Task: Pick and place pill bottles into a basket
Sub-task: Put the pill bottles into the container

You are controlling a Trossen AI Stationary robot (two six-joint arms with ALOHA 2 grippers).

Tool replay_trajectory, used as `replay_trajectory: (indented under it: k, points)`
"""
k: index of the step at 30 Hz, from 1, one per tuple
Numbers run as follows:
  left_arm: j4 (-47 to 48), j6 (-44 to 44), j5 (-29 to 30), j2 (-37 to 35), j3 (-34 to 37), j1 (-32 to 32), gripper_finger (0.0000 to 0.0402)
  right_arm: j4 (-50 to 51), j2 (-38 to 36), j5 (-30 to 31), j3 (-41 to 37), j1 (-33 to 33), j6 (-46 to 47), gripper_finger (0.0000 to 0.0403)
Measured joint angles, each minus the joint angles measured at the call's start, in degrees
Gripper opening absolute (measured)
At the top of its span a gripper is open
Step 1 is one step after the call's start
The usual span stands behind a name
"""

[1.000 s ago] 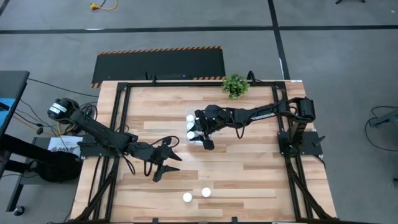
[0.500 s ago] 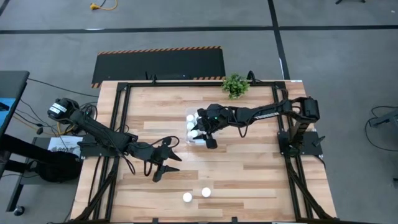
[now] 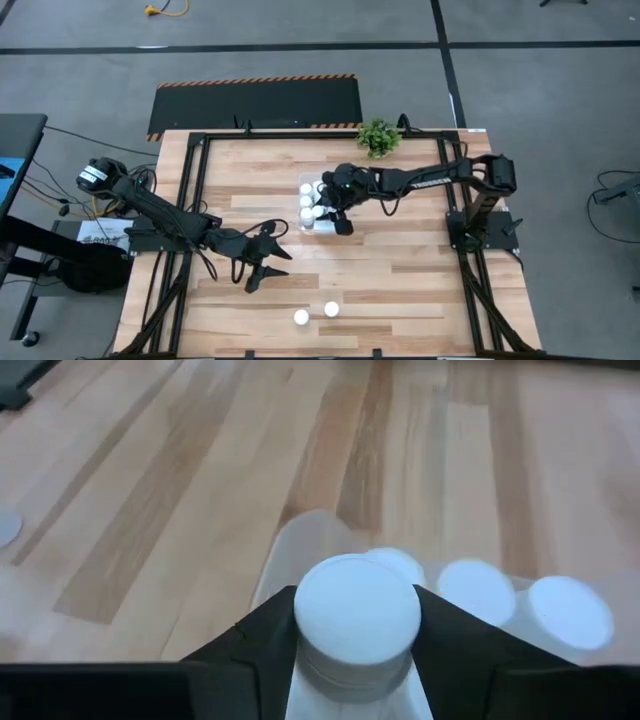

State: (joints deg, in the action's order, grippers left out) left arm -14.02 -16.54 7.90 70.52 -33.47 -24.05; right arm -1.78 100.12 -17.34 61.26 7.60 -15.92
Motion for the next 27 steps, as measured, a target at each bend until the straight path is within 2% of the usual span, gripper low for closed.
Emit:
replay_trajectory:
  k: [6,17,27]
  points:
    - [0.1,0.0,0.0,0.0,0.0,0.0,0.0194,-1.0,3.1,-0.4,0.0,0.0,0.0,0.0158]
    - [0.1,0.1,0.0,0.0,0.0,0.0,0.0194,-1.6,4.4,-0.3,0.0,-0.1,1.9,0.0236]
    - [0.1,0.5,0.0,0.0,0.0,0.0,0.0194,1.3,1.0,-0.1,0.1,-0.1,1.9,0.0250]
